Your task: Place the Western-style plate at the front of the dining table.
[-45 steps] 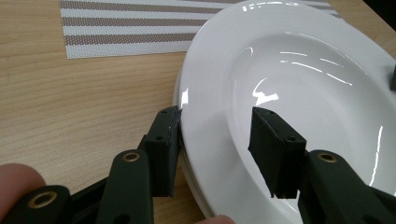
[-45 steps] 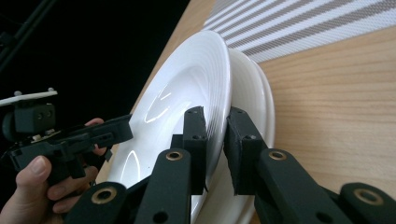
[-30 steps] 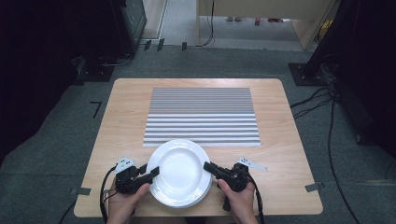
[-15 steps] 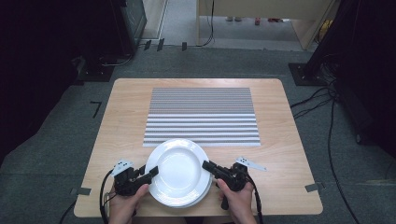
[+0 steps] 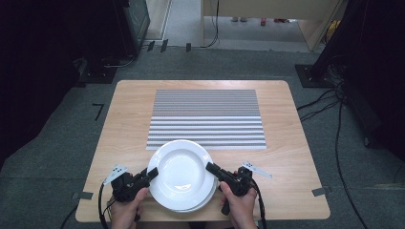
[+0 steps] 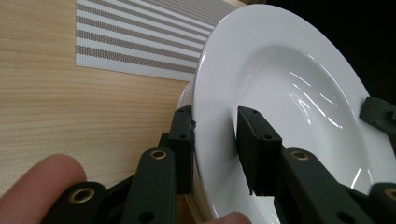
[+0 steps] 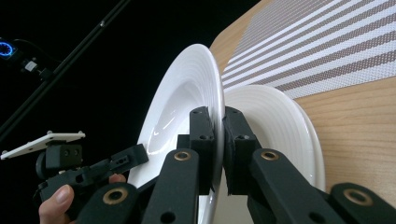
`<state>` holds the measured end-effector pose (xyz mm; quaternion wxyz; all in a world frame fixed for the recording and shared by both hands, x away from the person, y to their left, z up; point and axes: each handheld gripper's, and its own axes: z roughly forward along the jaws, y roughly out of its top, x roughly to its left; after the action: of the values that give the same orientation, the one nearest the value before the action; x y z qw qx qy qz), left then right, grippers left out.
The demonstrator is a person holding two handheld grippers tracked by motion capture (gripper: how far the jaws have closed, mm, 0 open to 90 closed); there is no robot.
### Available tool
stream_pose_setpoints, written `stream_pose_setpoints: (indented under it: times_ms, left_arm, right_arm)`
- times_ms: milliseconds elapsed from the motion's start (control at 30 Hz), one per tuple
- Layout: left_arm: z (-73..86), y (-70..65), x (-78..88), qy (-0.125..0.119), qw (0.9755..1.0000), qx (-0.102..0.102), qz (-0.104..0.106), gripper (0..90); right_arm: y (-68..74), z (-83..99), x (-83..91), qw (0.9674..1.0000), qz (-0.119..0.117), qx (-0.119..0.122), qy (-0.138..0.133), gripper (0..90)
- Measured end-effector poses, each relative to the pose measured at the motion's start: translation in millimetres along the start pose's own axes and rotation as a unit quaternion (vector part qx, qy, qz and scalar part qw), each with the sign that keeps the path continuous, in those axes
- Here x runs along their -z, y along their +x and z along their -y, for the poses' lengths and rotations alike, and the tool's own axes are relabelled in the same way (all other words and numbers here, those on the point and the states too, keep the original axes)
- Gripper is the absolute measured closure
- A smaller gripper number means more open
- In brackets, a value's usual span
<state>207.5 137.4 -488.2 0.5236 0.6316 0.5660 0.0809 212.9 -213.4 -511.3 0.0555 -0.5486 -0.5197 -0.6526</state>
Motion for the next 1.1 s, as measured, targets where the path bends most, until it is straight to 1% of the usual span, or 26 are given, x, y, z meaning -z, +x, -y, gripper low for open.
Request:
stream_pose_setpoints:
  times_ms: [67, 100, 200, 300, 367, 467, 567, 600, 633, 800, 933, 1000, 1100]
  left_arm:
    - [-0.7, -1.2, 1.3, -0.004, 1.0000, 0.001, 0.002, 69.6]
    - [-1.8, -2.6, 2.4, -0.012, 0.9999, 0.008, 0.007, 70.5]
    - [-2.8, -3.8, 2.6, -0.016, 0.9997, 0.014, 0.011, 71.0]
    - [-5.1, -3.8, 1.6, -0.015, 0.9996, 0.018, 0.014, 71.3]
    - [-7.9, -2.8, 0.6, -0.018, 0.9993, 0.025, 0.021, 71.7]
    - [-12.5, -3.9, -0.5, -0.023, 0.9991, 0.027, 0.023, 71.9]
    - [-19.1, -7.8, -2.4, -0.025, 0.9991, 0.023, 0.025, 72.0]
    - [-19.1, -7.8, -2.4, -0.025, 0.9991, 0.023, 0.025, 71.9]
    - [-22.0, -9.7, -3.9, -0.026, 0.9990, 0.023, 0.029, 72.0]
    - [-28.7, -14.2, -7.8, -0.026, 0.9989, 0.021, 0.034, 72.1]
    - [-41.4, -20.9, -15.3, -0.030, 0.9989, 0.012, 0.035, 72.1]
    - [-44.1, -22.0, -17.3, -0.031, 0.9988, 0.013, 0.036, 72.1]
    - [-53.8, -24.4, -23.6, -0.027, 0.9987, 0.007, 0.041, 71.8]
  right_arm:
    - [0.6, -0.4, 0.0, 1.0000, 0.002, 0.002, -0.001, 85.1]
    - [2.0, -1.0, 0.6, 1.0000, 0.005, 0.005, -0.006, 84.8]
    - [3.2, -1.9, 1.3, 0.9999, 0.006, 0.006, -0.010, 84.7]
    - [4.8, -5.2, 1.3, 0.9998, 0.007, 0.014, -0.012, 84.8]
    - [6.5, -8.1, 1.1, 0.9998, 0.006, 0.017, -0.013, 84.9]
    - [8.7, -13.4, -0.2, 0.9997, 0.005, 0.018, -0.015, 85.0]
    - [10.3, -22.5, -1.4, 0.9996, 0.003, 0.022, -0.018, 84.9]
    - [10.3, -22.5, -1.4, 0.9996, 0.003, 0.022, -0.018, 84.9]
    - [10.7, -28.1, -1.4, 0.9994, 0.002, 0.027, -0.019, 84.8]
    - [11.3, -36.9, -0.3, 0.9993, 0.002, 0.030, -0.023, 84.7]
    - [11.2, -48.3, 1.3, 0.9991, 0.001, 0.030, -0.032, 84.7]
    - [11.3, -54.0, 1.6, 0.9989, 0.002, 0.032, -0.034, 84.7]
    - [12.6, -63.8, 1.1, 0.9985, 0.004, 0.039, -0.037, 84.8]
